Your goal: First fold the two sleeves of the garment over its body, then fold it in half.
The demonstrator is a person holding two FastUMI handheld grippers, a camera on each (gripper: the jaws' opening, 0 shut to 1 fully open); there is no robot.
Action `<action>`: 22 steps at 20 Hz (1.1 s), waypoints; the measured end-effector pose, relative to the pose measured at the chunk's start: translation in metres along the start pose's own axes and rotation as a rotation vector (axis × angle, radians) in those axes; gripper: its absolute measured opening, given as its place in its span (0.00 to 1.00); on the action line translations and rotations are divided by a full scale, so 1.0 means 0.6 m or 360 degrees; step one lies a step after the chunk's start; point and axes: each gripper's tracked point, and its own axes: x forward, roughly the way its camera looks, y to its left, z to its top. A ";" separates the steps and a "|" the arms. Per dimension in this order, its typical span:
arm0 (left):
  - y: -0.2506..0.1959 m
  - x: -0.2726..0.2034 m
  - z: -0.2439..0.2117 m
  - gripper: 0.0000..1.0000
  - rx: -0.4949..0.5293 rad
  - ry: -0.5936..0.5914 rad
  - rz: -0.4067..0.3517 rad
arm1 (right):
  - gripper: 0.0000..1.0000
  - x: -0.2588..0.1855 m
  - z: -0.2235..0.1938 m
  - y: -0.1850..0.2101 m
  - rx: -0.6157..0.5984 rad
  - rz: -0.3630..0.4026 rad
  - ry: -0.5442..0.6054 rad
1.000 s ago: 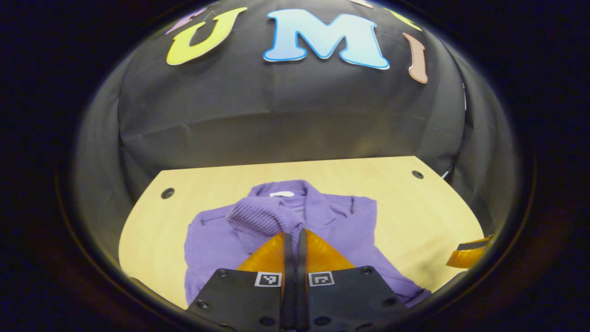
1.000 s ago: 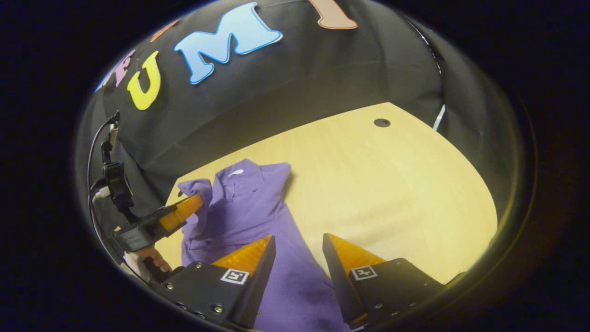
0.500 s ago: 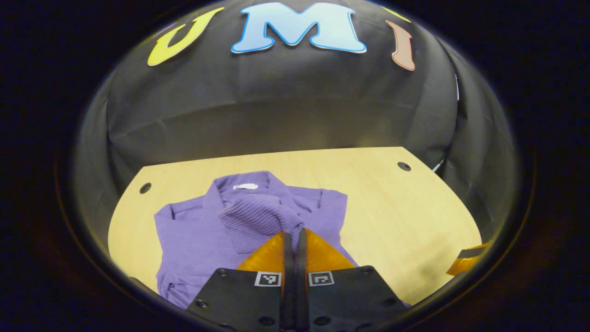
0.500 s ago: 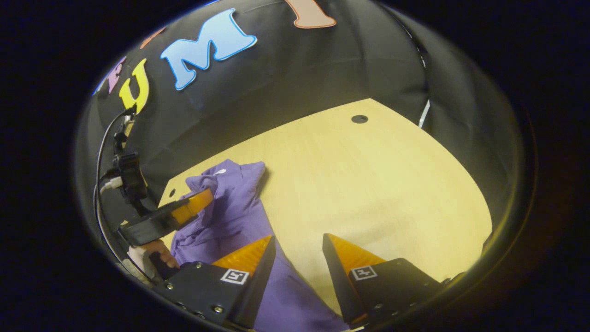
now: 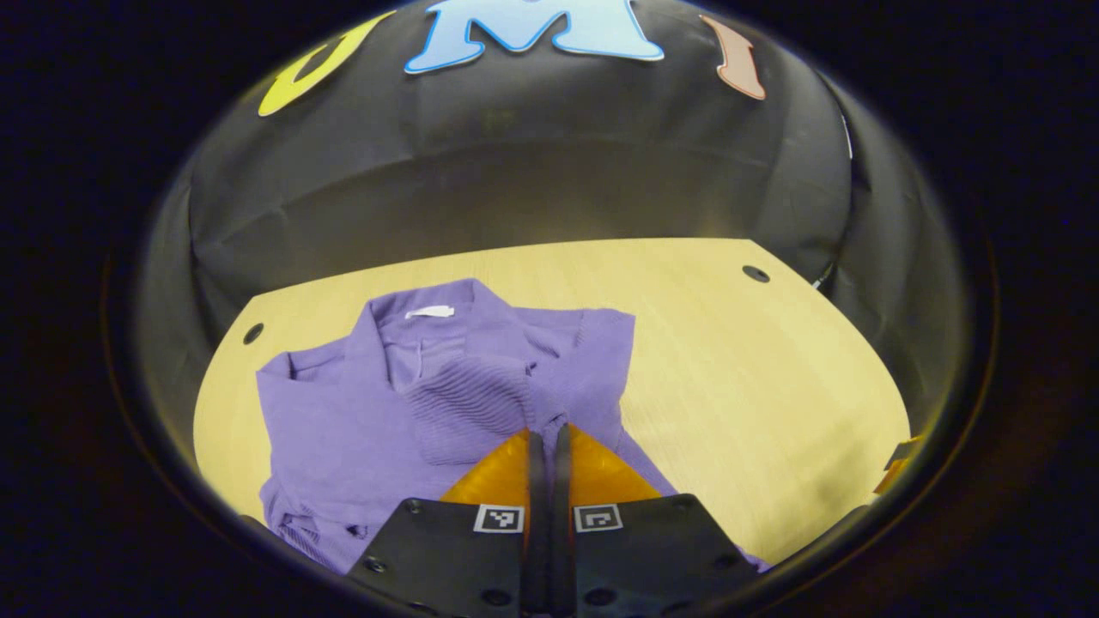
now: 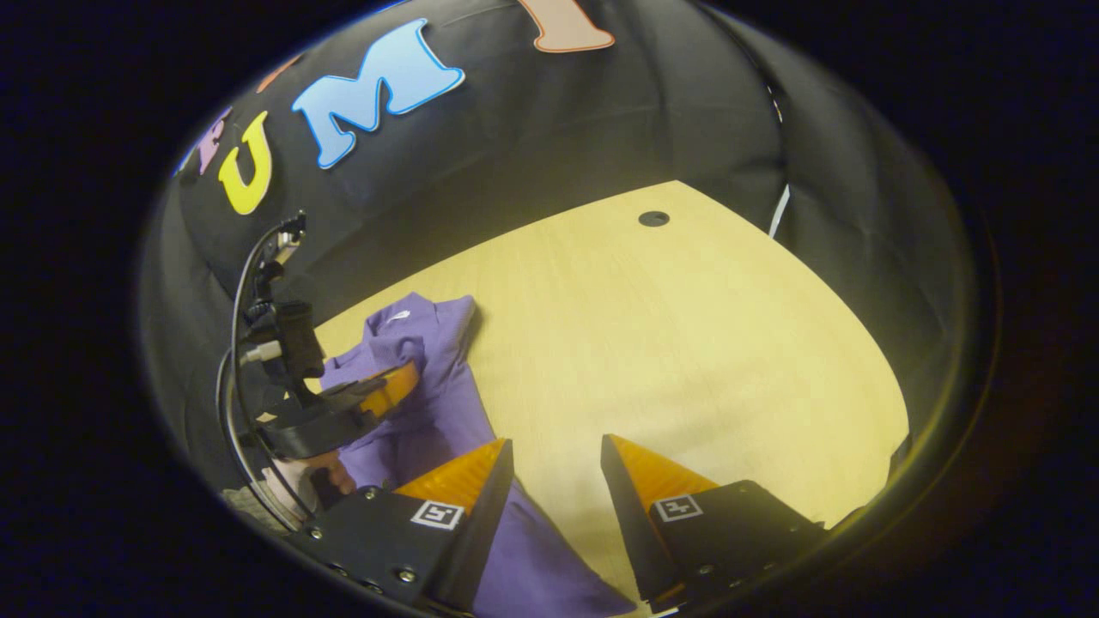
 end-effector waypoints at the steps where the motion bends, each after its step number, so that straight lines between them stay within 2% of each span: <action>1: -0.001 0.005 -0.009 0.07 0.0014 0.0011 -0.0002 | 0.65 -0.003 -0.002 -0.002 -0.0001 -0.0003 0.0001; 6: -0.003 0.020 -0.034 0.07 0.0092 0.0081 0.0003 | 0.65 -0.011 -0.010 0.004 0.0000 -0.0012 0.0000; 8: -0.015 0.023 -0.033 0.10 0.0111 0.0092 -0.0061 | 0.65 -0.008 -0.013 0.013 0.0003 -0.0011 -0.0005; 9: -0.011 0.018 -0.030 0.18 0.0124 0.0084 -0.0048 | 0.65 -0.009 -0.013 0.019 0.0003 -0.0009 -0.0009; 13: 0.011 -0.010 -0.020 0.72 0.0095 0.0054 -0.0079 | 0.65 -0.005 -0.027 0.032 -0.0012 0.0005 -0.0002; 14: 0.017 -0.024 -0.017 0.72 0.0079 0.0045 -0.0089 | 0.65 -0.008 -0.034 0.040 -0.0023 0.0010 0.0006; 15: 0.021 -0.039 -0.014 0.78 0.0073 0.0030 -0.0090 | 0.65 -0.011 -0.043 0.053 -0.0035 0.0015 0.0016; 16: 0.032 -0.055 -0.011 0.79 0.0074 0.0016 -0.0090 | 0.65 -0.010 -0.053 0.059 -0.0049 0.0021 0.0030; 22: 0.108 -0.159 -0.054 0.79 0.0127 0.0017 -0.0068 | 0.65 -0.006 -0.134 0.085 -0.0124 0.0055 0.0152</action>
